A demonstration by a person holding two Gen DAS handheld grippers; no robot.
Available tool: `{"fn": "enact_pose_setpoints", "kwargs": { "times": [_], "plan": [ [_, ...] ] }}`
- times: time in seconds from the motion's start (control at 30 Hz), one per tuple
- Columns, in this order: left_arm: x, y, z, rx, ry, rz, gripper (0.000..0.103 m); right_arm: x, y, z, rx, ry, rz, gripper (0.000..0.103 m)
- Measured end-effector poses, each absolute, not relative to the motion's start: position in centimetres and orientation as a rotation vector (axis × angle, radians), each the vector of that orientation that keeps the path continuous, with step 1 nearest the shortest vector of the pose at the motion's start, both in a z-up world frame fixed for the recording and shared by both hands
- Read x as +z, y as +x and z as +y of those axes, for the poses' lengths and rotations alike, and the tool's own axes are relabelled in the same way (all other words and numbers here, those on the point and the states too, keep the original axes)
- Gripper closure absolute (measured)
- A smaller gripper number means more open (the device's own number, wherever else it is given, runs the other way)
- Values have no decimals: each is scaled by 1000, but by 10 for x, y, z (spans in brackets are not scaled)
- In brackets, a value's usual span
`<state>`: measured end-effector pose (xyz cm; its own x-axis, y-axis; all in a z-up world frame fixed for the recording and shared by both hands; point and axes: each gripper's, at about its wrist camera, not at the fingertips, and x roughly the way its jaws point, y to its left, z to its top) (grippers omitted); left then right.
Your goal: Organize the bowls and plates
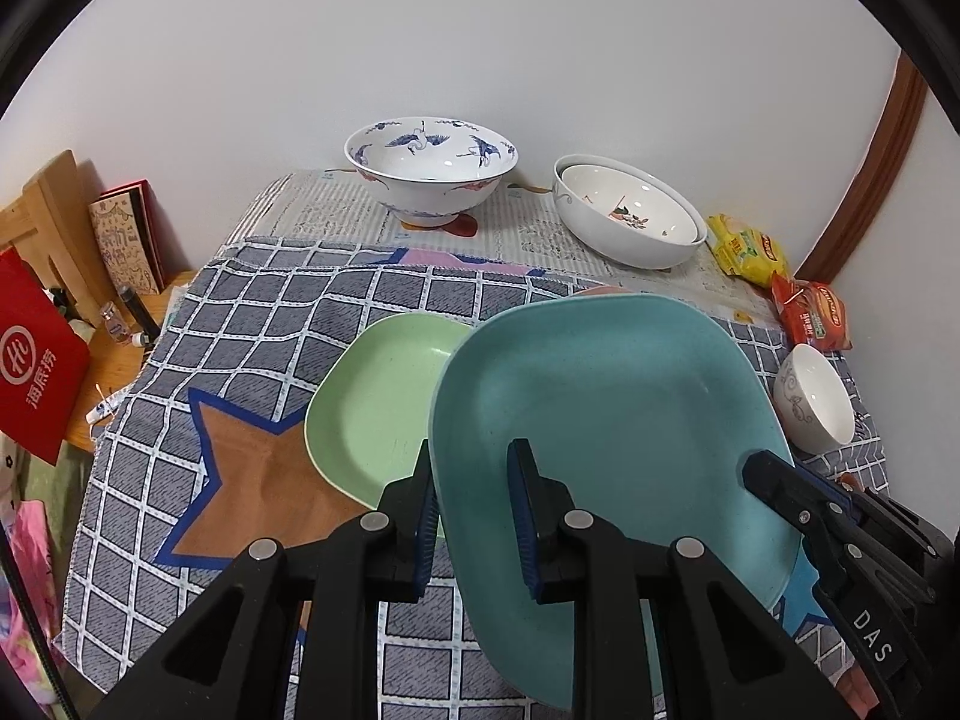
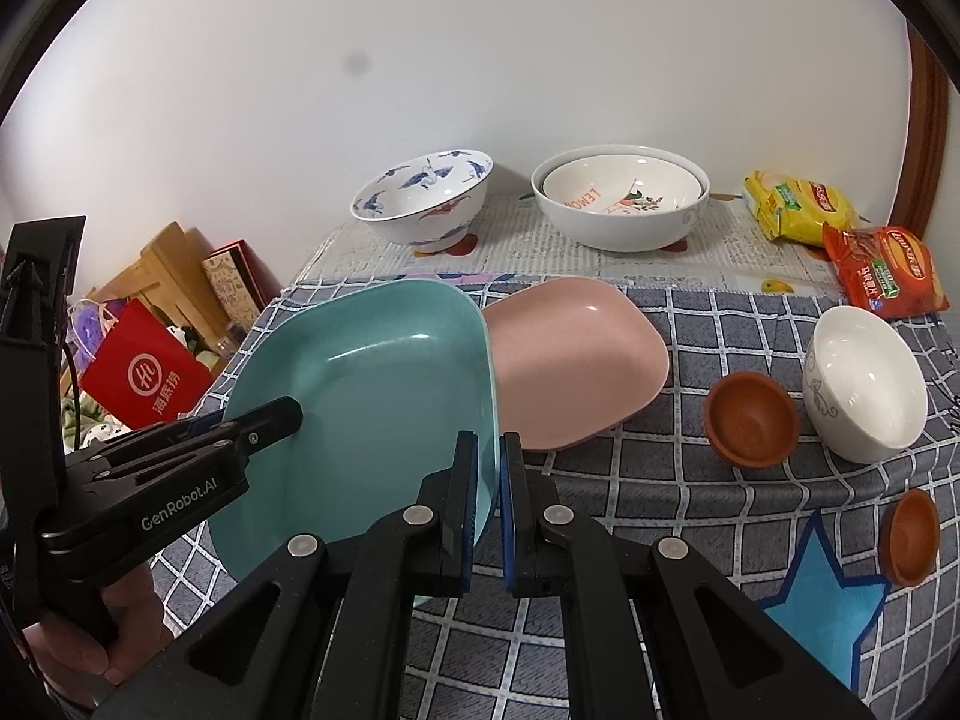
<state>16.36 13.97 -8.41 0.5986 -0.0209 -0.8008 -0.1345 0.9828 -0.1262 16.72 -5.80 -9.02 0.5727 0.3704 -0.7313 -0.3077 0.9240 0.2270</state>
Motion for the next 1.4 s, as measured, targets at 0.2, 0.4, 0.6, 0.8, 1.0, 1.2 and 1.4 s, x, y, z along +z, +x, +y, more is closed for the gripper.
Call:
{"fn": "enact_pose_setpoints", "kwargs": {
  "times": [0.2, 0.4, 0.6, 0.8, 1.0, 1.2, 1.4],
  "plan": [
    [-82, 156, 144, 71, -188, 924, 82, -87, 160, -55, 401, 72, 869, 96],
    [-84, 151, 148, 75, -194, 925, 82, -88, 156, -52, 407, 69, 871, 96],
    [-87, 150, 152, 82, -199, 932, 82, -92, 154, -47, 412, 66, 876, 96],
    [-90, 150, 155, 90, -196, 937, 82, -95, 152, -44, 416, 65, 881, 96],
    [-93, 152, 158, 91, -199, 942, 82, -98, 153, -39, 416, 63, 888, 96],
    [-96, 154, 161, 92, -201, 950, 82, -99, 155, -37, 418, 57, 891, 96],
    [-100, 155, 165, 100, -199, 956, 82, -102, 156, -32, 423, 57, 897, 96]
  ]
}}
